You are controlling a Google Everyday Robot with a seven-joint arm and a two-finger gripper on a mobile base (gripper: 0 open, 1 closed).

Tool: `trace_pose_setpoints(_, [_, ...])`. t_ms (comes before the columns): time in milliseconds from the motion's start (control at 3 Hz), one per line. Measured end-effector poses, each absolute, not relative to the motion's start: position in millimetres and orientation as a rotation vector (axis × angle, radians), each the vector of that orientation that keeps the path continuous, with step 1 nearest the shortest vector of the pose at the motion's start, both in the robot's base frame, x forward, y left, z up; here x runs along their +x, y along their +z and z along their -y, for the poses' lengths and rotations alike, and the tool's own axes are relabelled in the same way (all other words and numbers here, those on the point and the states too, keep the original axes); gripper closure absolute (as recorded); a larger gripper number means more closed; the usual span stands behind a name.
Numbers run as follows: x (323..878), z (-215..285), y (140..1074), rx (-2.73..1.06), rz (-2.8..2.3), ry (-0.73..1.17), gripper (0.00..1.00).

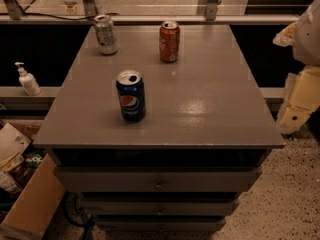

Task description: Knock pepsi can over

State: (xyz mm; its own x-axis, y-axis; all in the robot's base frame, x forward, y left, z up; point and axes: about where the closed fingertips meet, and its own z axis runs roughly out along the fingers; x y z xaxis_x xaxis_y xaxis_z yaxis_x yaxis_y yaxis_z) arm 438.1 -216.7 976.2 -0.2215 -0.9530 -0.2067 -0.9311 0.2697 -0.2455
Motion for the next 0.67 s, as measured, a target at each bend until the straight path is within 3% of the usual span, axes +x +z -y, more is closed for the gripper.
trace_pose_setpoints(667, [447.6, 213.3, 968.4, -1.671, -2.212, -0.005, 0.00])
